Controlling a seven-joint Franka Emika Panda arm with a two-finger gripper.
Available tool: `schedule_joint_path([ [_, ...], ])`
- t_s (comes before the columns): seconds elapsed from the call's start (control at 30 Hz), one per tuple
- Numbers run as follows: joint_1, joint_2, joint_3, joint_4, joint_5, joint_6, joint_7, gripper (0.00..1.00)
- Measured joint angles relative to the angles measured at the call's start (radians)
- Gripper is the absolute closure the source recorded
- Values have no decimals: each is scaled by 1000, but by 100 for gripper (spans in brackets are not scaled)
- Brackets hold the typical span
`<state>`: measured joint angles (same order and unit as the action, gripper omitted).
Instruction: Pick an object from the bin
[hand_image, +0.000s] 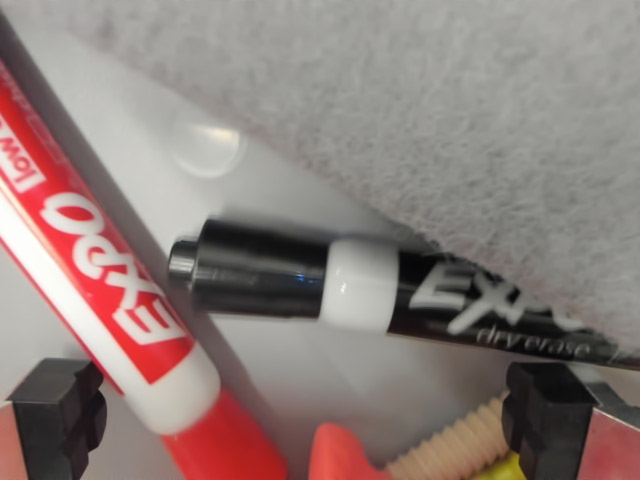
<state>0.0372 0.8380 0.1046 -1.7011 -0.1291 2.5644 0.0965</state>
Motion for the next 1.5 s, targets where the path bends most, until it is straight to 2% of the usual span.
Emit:
schedule_joint_path([
  [0.27, 3, 15, -1, 7, 0, 4, 0, 0],
  [0.3, 3, 15, -1, 7, 0, 4, 0, 100],
  [1.5, 3, 13, 0, 9, 0, 3, 0, 100],
])
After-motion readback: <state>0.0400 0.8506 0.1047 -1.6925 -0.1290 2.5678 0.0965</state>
